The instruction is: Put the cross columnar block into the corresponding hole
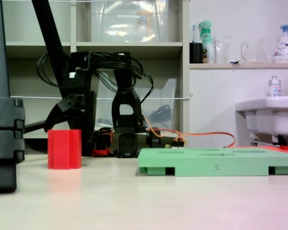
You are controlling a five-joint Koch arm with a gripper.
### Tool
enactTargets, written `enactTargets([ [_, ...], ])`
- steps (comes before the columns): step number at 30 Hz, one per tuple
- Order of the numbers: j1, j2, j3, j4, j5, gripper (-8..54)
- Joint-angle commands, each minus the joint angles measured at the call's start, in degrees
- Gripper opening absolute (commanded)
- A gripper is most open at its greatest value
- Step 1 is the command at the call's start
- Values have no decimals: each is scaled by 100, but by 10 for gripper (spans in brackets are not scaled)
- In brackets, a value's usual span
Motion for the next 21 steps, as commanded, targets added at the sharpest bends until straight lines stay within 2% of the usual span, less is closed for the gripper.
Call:
enactTargets([
  [1, 62, 26, -290, -272, 70, 521],
  [9, 70, -308, -483, -272, 255, 519],
  [10, 70, -334, -483, -264, 290, 490],
  [11, 62, -334, -483, -237, 387, 425],
  [12, 70, -334, -483, -114, 466, 330],
  [13, 123, -369, -483, 97, 624, 298],
  [21, 114, -747, -448, 914, 1063, 286],
])
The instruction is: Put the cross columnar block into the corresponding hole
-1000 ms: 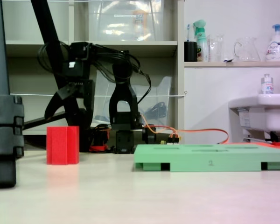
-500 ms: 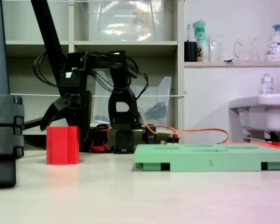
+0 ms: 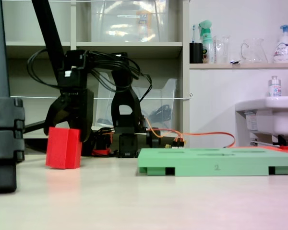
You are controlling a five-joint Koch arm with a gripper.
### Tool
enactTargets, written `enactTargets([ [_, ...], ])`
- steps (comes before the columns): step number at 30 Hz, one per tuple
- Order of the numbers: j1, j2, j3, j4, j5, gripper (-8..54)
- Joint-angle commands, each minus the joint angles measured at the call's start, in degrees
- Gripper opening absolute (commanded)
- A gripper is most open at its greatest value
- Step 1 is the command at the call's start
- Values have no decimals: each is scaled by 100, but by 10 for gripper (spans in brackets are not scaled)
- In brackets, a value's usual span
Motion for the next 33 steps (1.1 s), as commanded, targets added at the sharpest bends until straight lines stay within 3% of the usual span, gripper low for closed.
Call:
enactTargets([
  [1, -18, -53, 114, 492, 88, 285],
  [8, -176, 176, 70, 800, 396, 279],
  [11, -360, 633, 62, 896, 659, 235],
  [20, -2215, 1775, -527, 949, 2988, 215],
  [33, -4939, 615, -2944, 290, 4096, 214],
])
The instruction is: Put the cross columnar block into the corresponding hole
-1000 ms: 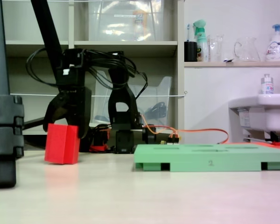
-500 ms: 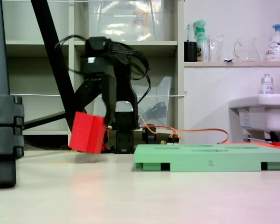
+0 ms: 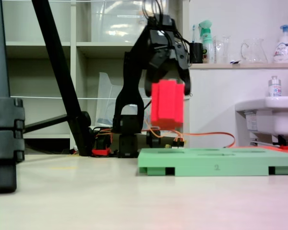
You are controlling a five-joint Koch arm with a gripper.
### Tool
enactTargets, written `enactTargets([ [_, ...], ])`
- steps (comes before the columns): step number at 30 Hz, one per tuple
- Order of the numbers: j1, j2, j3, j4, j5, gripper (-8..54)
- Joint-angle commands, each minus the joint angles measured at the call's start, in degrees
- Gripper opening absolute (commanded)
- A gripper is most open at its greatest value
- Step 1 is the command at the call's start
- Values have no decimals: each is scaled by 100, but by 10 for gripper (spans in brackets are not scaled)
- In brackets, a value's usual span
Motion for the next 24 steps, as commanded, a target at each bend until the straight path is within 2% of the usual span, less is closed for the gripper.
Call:
enactTargets([
  [1, -281, 70, -466, -501, 185, 214],
  [13, -650, -606, -483, -2136, 316, 214],
  [24, -1028, -1230, -940, -2224, 413, 215],
])
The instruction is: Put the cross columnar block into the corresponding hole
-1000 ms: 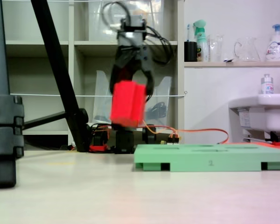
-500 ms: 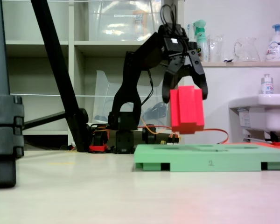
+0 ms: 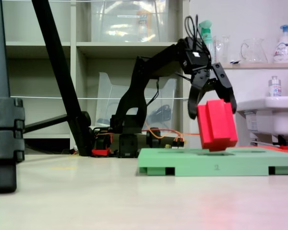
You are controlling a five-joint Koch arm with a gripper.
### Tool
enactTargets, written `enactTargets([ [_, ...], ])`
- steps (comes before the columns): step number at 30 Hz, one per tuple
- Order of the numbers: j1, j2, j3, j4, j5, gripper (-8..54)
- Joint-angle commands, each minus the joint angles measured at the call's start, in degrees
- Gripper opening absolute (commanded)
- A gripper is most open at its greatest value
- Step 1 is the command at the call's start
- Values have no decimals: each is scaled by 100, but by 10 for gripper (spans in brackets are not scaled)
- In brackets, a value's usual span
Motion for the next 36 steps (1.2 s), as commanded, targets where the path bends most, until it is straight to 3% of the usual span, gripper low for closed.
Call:
enactTargets([
  [1, -123, 88, -448, -396, 149, 215],
  [36, -9, 123, -448, 475, 325, 220],
])
